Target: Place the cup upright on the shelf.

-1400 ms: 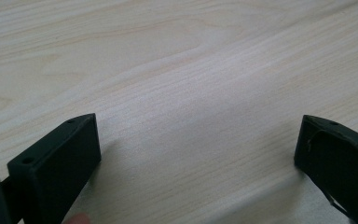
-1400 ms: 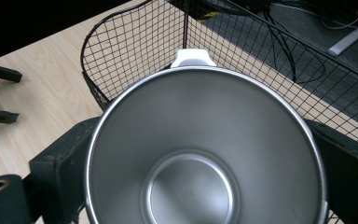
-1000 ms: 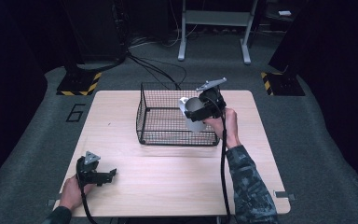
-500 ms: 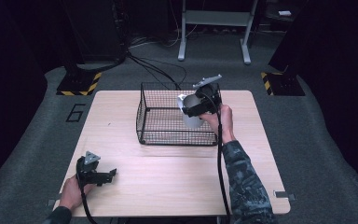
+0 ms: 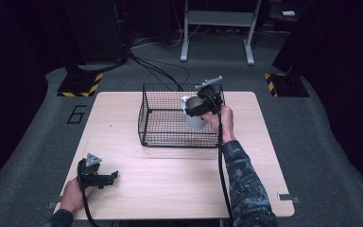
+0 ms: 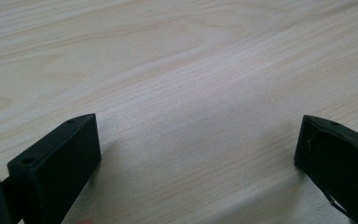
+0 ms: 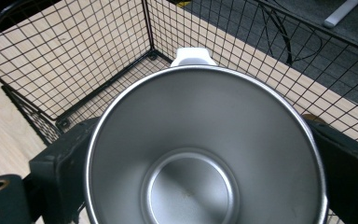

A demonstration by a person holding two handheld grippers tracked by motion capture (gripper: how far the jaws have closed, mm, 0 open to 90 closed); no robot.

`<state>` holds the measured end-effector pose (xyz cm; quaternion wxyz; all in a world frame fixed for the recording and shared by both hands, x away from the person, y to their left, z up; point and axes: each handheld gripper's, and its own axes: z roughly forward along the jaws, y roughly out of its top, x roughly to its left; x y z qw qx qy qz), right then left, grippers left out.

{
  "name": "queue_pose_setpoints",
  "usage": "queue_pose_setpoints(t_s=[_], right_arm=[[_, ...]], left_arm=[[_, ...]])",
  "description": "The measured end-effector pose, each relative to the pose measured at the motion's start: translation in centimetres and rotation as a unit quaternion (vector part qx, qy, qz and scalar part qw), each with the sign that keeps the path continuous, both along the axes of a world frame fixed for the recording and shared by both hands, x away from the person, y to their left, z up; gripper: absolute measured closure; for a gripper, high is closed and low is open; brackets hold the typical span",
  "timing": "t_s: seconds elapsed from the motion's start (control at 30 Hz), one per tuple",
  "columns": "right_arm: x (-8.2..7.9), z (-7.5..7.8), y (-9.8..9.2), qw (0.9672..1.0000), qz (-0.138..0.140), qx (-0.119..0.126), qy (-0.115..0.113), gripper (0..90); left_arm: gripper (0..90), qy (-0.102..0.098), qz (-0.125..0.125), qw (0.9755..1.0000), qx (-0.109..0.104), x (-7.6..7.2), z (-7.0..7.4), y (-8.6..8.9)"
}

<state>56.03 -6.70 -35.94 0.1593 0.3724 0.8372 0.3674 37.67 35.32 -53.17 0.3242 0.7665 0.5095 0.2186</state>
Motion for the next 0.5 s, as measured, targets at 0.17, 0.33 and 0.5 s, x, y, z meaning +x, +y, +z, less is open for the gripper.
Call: queue_pose_setpoints(t_s=[0.17,0.33,0.5], right_arm=[[0.6,-0.6,0.1,0.9999,-0.010,0.004,0.009,5.6],[1.1,-1.3,0.2,0.9997,-0.016,0.005,0.016,5.6],[1.5,-1.8,0.1,0.9996,-0.014,0.009,0.024,5.6]], left_arm=[[0.3,0.000,0.000,1.0000,0.000,0.0,0.0,0.0],[0.3,0.000,0.000,1.0000,0.000,0.0,0.0,0.0],[0.3,0.000,0.000,1.0000,0.000,0.0,0.0,0.0]])
